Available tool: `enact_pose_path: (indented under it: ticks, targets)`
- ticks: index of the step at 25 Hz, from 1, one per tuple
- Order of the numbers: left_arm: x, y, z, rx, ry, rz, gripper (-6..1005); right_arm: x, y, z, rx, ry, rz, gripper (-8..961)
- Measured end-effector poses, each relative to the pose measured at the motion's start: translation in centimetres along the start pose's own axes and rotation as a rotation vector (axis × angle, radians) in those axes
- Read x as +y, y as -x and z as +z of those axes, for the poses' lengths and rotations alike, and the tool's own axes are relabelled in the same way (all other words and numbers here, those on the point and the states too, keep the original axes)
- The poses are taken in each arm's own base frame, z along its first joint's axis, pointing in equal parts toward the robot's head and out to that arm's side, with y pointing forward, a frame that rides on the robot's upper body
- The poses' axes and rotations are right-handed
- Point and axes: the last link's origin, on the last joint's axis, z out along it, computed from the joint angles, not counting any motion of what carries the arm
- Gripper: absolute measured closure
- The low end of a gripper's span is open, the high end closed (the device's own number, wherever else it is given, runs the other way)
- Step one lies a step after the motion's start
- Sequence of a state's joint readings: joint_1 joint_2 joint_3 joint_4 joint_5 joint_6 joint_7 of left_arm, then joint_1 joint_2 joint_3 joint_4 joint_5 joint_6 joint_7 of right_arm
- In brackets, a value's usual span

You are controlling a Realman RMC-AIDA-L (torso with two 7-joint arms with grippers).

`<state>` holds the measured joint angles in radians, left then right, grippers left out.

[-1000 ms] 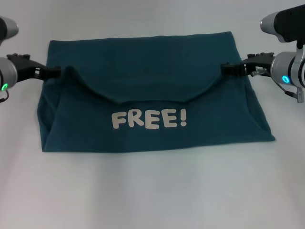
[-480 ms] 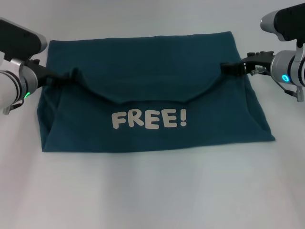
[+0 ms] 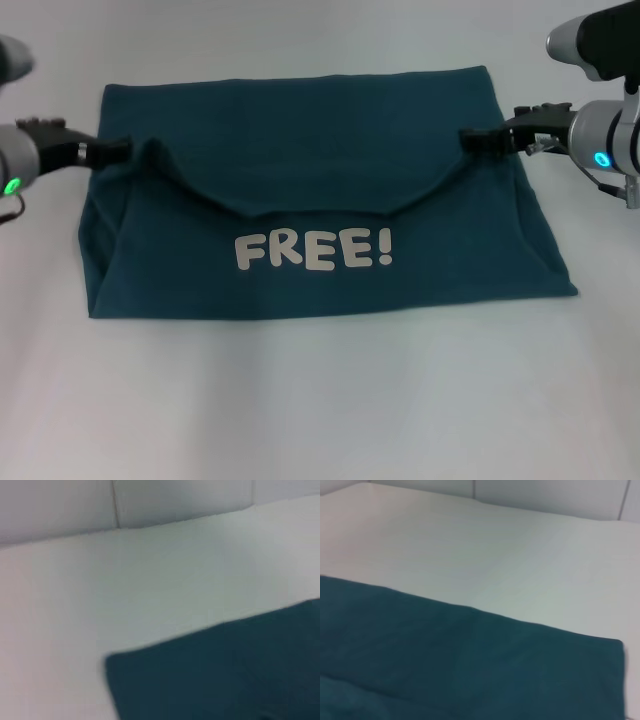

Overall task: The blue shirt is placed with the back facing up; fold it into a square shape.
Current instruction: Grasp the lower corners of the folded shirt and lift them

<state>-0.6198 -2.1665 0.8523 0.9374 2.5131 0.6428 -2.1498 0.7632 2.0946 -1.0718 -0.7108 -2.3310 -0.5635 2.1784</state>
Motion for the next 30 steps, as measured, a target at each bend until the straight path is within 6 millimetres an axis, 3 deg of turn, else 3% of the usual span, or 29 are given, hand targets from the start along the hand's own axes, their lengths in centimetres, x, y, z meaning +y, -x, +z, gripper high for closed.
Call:
enact_pose_path:
  ticks: [7,11,20,30]
  targets:
    - [0.4,2.0,-5.5,-0.187,0.221,-0.211,71,0.0,0.3,-2.0,0.047,0.070,-0.063,33]
    - [0.9,3.7,-6.9,-0.365,0.322,-0.325,72,-0.7,0.6,-3.4,0.075,0.054,-0.080,33]
    - [1.4,4.4,-6.7,-0.504,0.347,-0.320,74,-0.3,1.0,-4.1,0.104,0.057,-0.111,34]
    - [0.8,4.8,-4.3,-0.519,0.221,-0.247,77,0.2,0.9,-3.9,0.115,0.066,-0.105,33]
